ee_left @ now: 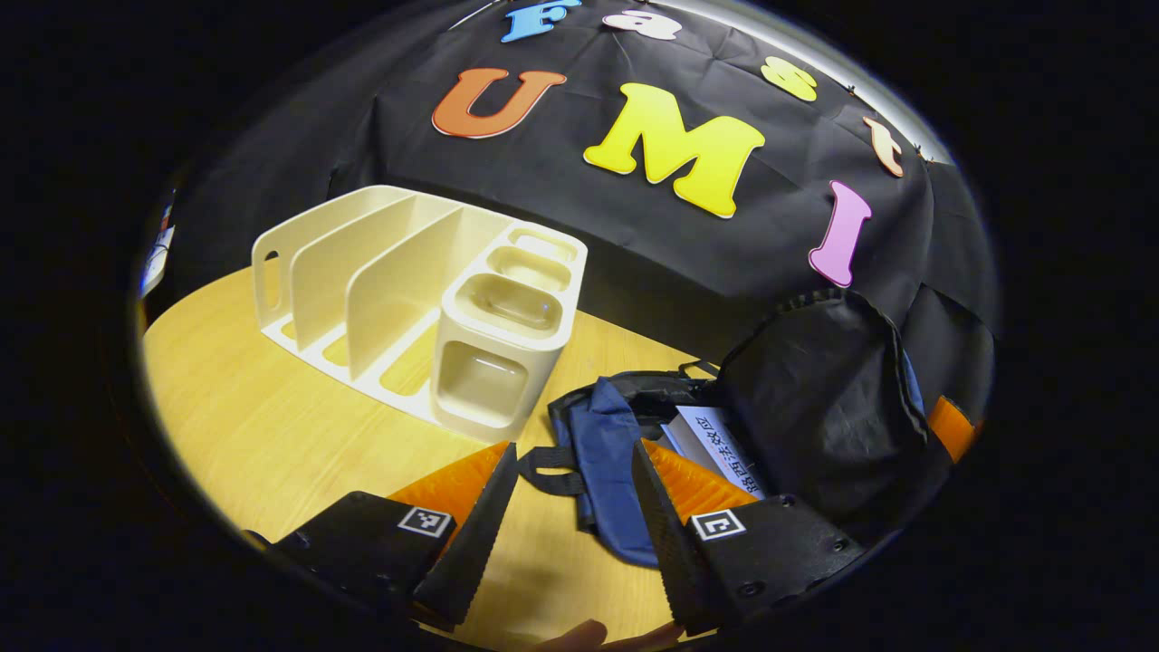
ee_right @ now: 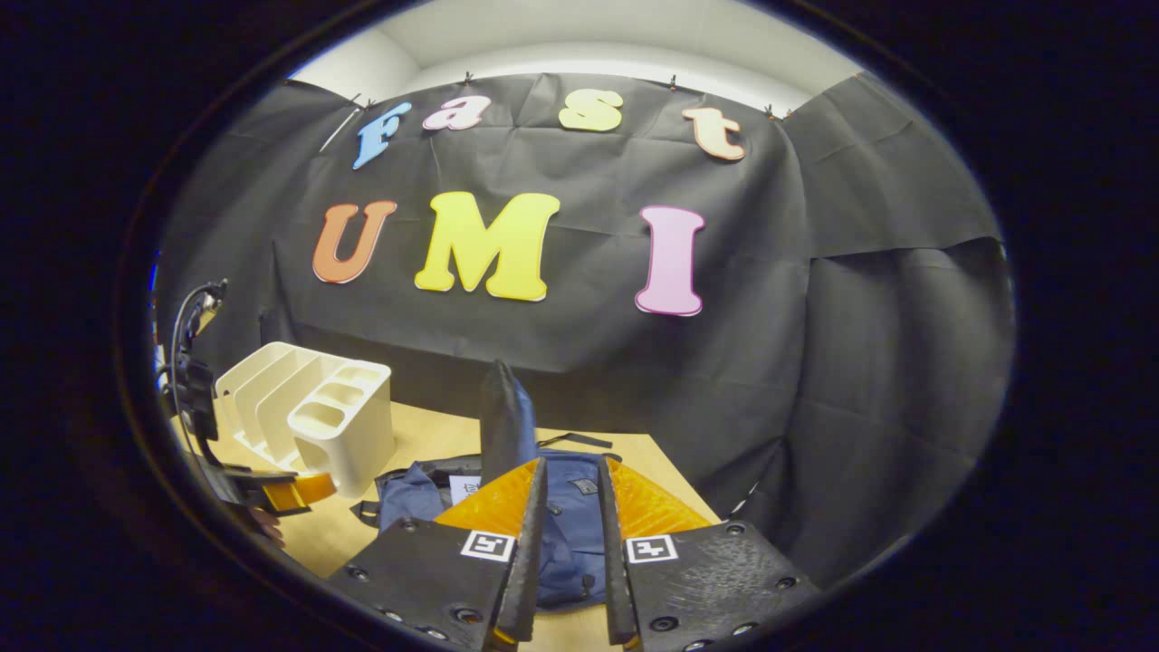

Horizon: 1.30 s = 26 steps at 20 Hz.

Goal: Open the schoolbag, grab two books from the bookshelf and put them into the schoolbag.

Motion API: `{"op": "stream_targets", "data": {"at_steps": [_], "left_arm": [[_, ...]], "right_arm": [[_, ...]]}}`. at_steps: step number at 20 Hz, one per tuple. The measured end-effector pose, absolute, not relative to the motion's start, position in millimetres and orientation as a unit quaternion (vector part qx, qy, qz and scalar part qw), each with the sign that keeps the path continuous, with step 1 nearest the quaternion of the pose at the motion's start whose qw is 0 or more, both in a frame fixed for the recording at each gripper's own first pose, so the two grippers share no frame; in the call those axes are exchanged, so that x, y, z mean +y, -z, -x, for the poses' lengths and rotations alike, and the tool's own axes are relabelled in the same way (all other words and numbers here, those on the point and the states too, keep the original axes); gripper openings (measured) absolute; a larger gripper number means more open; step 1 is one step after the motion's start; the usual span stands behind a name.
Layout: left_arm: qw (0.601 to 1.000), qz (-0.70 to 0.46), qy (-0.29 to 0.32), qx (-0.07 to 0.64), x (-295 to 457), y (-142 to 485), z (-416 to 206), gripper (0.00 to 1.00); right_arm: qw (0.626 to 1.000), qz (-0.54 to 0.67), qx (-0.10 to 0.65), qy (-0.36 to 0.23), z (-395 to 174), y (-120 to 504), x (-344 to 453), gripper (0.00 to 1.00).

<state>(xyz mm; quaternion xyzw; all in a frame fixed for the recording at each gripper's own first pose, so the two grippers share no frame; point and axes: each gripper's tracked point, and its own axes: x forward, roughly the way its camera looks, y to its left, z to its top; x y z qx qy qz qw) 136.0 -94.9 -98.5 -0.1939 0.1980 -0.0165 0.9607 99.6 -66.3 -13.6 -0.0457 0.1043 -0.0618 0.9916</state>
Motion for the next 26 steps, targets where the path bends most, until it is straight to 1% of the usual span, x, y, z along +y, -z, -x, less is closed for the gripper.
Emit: {"op": "stream_targets", "data": {"at_steps": [2,4,5,7,8,10,11,12,15,16,18,20,21,22,23,24,26], "left_arm": [[0.967,0.172,0.008,0.185,-75,91,-119,0.81],[0.973,0.157,0.006,0.169,-58,81,-102,0.81],[0.976,0.148,0.005,0.159,-51,73,-93,0.81],[0.982,0.126,0.003,0.138,-40,59,-76,0.81],[0.985,0.118,0.002,0.126,-34,53,-67,0.81],[0.989,0.107,0.003,0.1,-28,39,-50,0.81],[0.991,0.1,0.003,0.09,-24,34,-39,0.81],[0.993,0.09,-0.001,0.081,-19,29,-30,0.81],[0.996,0.068,-0.002,0.06,-10,15,-3,0.8],[0.997,0.06,0.006,0.056,-10,10,3,0.8],[0.999,0.033,0.008,0.042,-9,0,14,0.81],[0.999,0.006,0.002,0.037,-4,-6,18,0.81],[0.999,-0.002,-0.004,0.038,-2,-6,21,0.81],[0.999,-0.006,-0.005,0.035,-1,-10,23,0.81],[0.999,-0.007,-0.005,0.033,-2,-13,26,0.83],[0.999,-0.005,-0.006,0.032,-1,-16,27,0.9],[1.0,0.005,-0.01,0.025,6,-22,31,0.94]], "right_arm": [[0.992,0.041,0.099,0.07,-84,12,-65,0.24],[0.992,0.034,0.1,0.071,-68,14,-61,0.39],[0.992,0.032,0.099,0.071,-59,13,-60,0.33],[0.993,0.031,0.091,0.07,-41,7,-57,0.34],[0.993,0.034,0.086,0.067,-32,3,-54,0.39],[0.994,0.035,0.079,0.06,-13,1,-50,0.43],[0.995,0.032,0.075,0.059,-2,1,-49,0.48],[0.995,0.028,0.071,0.058,8,0,-49,0.46],[0.996,0.006,0.06,0.061,37,3,-47,0.76],[0.997,0.0,0.06,0.053,45,5,-41,0.79],[0.997,0.006,0.058,0.049,52,10,-35,0.79],[0.997,0.022,0.06,0.045,52,10,-27,0.89],[0.997,0.021,0.063,0.044,53,8,-24,0.96],[0.997,0.016,0.062,0.044,52,6,-21,0.95],[0.997,0.014,0.062,0.044,52,3,-17,0.95],[0.997,0.014,0.063,0.046,53,1,-15,0.95],[0.997,0.017,0.061,0.048,57,-1,-10,0.95]]}}
